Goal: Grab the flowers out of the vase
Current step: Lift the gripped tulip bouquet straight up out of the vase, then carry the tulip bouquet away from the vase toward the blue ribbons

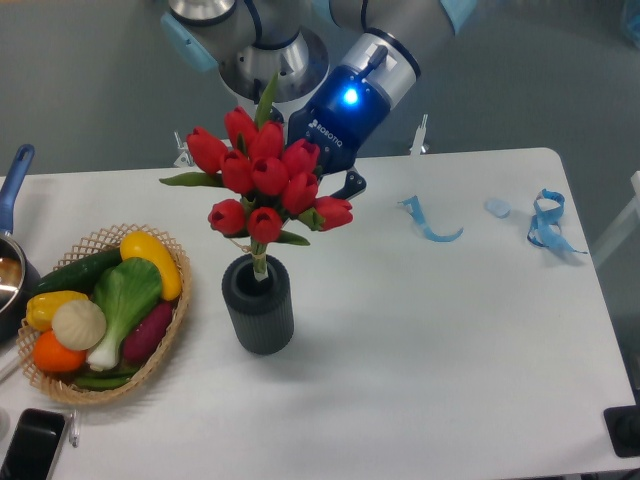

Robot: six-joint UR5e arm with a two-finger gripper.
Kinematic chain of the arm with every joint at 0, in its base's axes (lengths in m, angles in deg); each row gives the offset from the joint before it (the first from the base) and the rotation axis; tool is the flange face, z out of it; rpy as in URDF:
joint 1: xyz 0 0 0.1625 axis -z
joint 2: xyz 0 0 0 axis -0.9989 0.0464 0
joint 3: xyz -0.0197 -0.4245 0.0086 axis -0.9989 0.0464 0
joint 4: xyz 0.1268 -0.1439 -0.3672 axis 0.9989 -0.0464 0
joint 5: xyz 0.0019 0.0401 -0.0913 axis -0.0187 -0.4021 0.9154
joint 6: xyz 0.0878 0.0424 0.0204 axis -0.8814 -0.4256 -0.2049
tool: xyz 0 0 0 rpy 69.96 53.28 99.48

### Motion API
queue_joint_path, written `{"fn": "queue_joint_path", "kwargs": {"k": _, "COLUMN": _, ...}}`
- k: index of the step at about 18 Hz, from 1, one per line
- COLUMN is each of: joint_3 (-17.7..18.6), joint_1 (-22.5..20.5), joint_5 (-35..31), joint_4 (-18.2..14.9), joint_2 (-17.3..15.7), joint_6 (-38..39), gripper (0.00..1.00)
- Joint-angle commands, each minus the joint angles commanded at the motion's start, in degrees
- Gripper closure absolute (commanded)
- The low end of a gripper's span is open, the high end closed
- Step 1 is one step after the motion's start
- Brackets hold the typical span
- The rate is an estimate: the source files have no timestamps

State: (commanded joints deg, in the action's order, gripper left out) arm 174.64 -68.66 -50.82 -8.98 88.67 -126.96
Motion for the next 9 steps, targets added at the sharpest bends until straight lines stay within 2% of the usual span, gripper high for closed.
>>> {"fn": "queue_joint_path", "kwargs": {"k": 7, "joint_3": -1.06, "joint_1": -1.23, "joint_5": 0.09, "joint_4": 0.09, "joint_2": 0.0, "joint_6": 1.15, "gripper": 0.53}}
{"fn": "queue_joint_path", "kwargs": {"k": 9, "joint_3": -2.46, "joint_1": -2.02, "joint_5": 0.09, "joint_4": 0.96, "joint_2": 0.7, "joint_6": 0.98, "gripper": 0.53}}
